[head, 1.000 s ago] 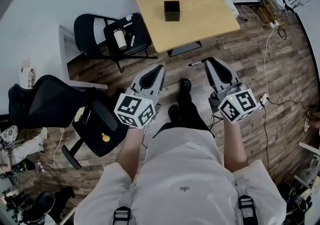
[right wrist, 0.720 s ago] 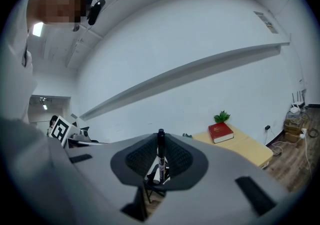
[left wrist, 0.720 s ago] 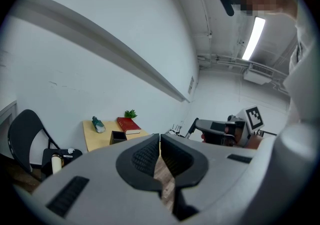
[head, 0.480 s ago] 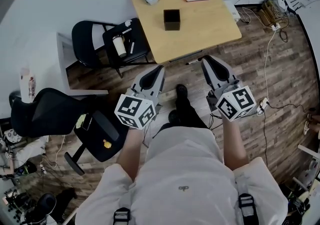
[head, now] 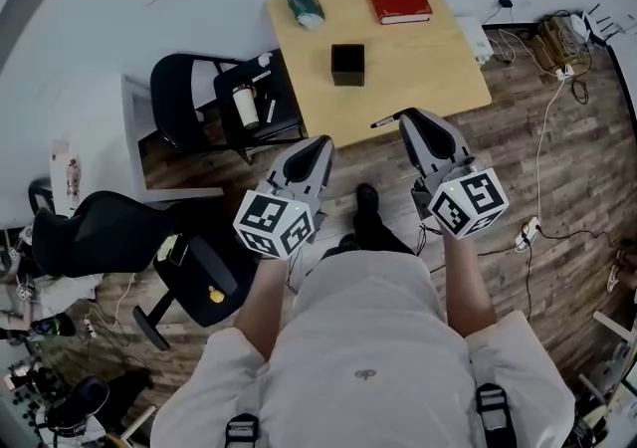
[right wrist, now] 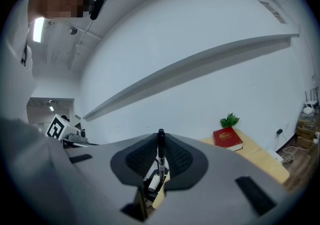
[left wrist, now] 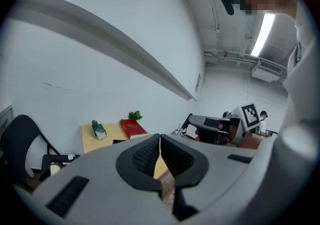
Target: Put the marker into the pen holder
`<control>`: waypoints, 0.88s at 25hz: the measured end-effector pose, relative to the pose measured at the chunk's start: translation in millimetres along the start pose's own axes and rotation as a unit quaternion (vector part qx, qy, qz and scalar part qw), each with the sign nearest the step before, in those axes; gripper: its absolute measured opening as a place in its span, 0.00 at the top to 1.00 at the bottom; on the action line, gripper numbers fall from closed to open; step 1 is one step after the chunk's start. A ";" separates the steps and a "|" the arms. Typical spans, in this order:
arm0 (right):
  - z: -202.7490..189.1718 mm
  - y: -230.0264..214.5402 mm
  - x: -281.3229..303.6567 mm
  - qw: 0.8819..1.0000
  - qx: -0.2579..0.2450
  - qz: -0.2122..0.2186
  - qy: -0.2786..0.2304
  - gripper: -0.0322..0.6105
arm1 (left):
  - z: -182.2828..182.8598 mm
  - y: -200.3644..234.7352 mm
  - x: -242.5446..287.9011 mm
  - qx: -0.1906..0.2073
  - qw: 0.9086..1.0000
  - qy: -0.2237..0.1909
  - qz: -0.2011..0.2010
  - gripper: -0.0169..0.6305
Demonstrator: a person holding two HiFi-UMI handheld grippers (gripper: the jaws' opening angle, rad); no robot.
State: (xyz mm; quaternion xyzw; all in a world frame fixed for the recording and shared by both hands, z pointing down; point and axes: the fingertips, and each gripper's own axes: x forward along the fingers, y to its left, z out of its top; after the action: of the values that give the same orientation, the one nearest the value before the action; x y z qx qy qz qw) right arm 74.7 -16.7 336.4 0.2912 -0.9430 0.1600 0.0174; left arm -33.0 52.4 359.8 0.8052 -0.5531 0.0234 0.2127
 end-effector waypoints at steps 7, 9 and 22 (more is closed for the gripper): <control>9.3 -45.0 29.6 1.000 0.001 0.009 0.001 0.89 | 10.2 11.8 44.3 -0.002 1.000 0.006 0.009 0.96; 12.3 -54.2 36.3 1.000 0.002 0.013 0.001 0.89 | 13.5 13.0 54.5 -0.004 1.000 0.005 0.010 0.96; 9.9 -65.9 68.3 0.999 0.003 0.044 0.011 0.89 | 16.7 25.9 62.9 -0.017 0.999 0.000 0.045 0.96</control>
State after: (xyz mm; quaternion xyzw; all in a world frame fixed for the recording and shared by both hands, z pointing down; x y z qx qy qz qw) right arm 55.2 -108.3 354.8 0.2473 -0.9544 0.1662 0.0200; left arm -35.4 -16.9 370.0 0.7758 -0.5890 0.0231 0.2251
